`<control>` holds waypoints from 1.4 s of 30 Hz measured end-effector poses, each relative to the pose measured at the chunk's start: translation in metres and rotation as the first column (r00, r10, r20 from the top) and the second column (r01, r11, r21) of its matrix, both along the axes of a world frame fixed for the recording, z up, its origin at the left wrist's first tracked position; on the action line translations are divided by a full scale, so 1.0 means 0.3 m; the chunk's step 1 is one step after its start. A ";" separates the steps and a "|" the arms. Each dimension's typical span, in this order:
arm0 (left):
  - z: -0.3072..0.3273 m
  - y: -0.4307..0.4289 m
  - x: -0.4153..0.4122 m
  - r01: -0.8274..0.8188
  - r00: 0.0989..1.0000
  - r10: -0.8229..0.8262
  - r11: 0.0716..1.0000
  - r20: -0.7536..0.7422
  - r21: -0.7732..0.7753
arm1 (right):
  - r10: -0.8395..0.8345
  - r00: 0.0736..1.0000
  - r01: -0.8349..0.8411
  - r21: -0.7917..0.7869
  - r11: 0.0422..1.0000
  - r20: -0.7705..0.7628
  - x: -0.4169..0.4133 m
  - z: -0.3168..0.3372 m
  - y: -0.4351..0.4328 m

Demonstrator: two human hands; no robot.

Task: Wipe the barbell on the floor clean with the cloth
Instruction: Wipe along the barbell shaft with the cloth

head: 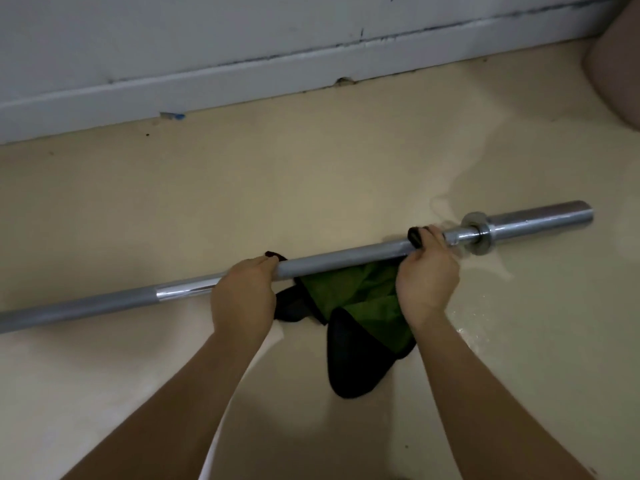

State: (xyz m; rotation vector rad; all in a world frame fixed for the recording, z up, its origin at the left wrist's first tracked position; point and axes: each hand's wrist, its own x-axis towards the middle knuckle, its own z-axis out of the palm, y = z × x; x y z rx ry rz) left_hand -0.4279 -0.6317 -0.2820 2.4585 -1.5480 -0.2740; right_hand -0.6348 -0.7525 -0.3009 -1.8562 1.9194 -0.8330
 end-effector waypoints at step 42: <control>0.021 0.107 -0.036 0.024 0.998 -0.023 0.999 -0.052 0.024 | 0.434 0.876 -0.435 0.045 0.899 -0.209 -0.035 0.038 0.204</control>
